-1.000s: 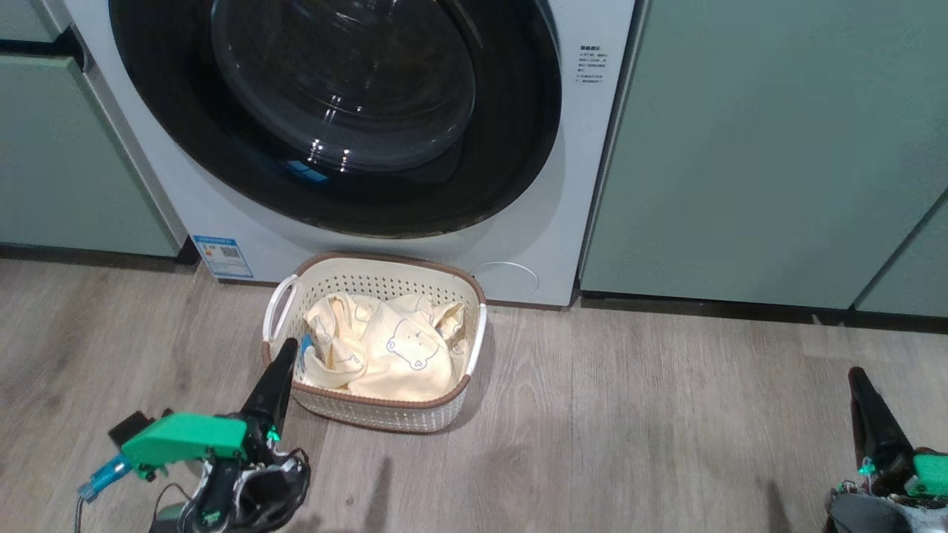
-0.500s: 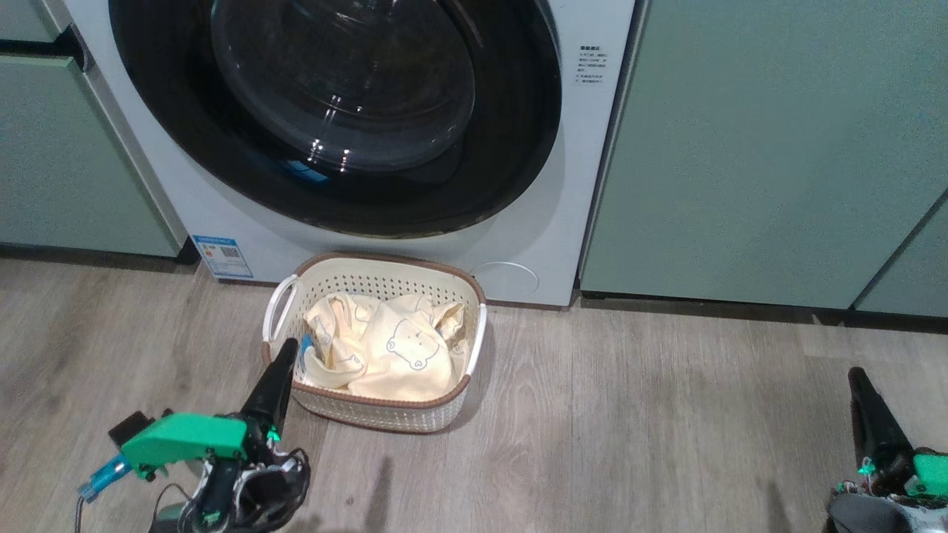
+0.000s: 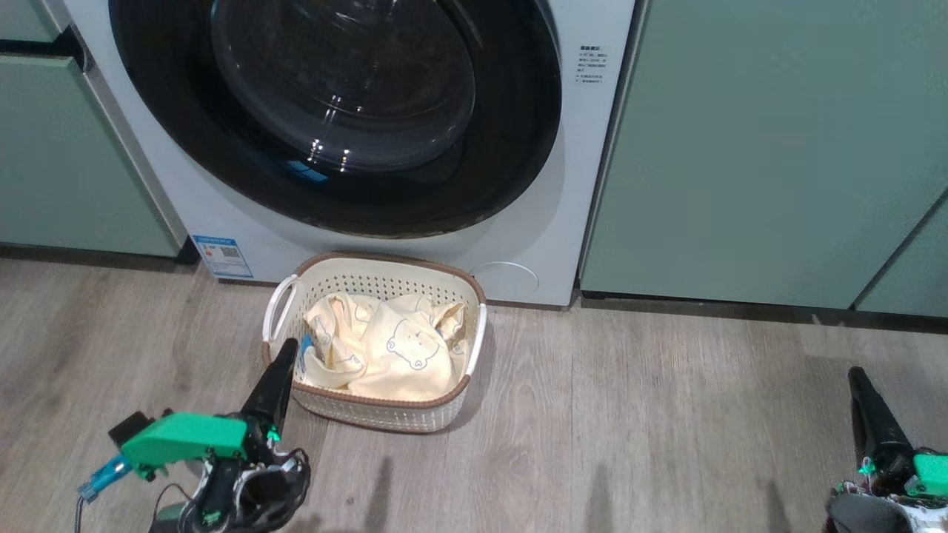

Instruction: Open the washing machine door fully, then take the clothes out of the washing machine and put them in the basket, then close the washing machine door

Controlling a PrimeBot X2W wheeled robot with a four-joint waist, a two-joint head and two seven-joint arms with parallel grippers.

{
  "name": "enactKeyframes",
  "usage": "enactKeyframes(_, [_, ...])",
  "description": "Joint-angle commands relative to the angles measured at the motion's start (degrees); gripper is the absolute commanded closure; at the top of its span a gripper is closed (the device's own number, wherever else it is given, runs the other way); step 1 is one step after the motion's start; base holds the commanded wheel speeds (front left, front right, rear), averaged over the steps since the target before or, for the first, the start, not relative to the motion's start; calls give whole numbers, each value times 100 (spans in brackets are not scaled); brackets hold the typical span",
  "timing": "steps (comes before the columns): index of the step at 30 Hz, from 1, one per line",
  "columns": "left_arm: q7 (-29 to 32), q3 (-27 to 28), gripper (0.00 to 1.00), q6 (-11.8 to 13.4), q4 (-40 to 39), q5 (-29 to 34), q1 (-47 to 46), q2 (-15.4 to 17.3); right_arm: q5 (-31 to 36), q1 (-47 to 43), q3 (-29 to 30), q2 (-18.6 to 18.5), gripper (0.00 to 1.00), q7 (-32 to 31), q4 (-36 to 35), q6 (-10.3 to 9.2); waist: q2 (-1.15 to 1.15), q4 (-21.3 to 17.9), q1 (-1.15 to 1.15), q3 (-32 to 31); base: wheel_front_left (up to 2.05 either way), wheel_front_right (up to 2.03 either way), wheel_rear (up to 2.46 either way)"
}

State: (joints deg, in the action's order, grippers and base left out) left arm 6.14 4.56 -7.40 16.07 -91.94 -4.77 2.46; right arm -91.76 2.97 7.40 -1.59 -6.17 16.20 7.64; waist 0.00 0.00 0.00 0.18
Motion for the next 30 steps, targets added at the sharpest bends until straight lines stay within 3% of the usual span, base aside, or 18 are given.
enactKeyframes(1, [35,195,100,-9,-203,-23,-142,42,-42,321,-89,-129,100,-31,-218,-15,0,0,0,0,0,0,0])
enactKeyframes(30, [35,195,100,-9,-203,-23,-142,42,-42,321,-90,-129,100,-31,-218,-15,0,0,0,0,0,0,0])
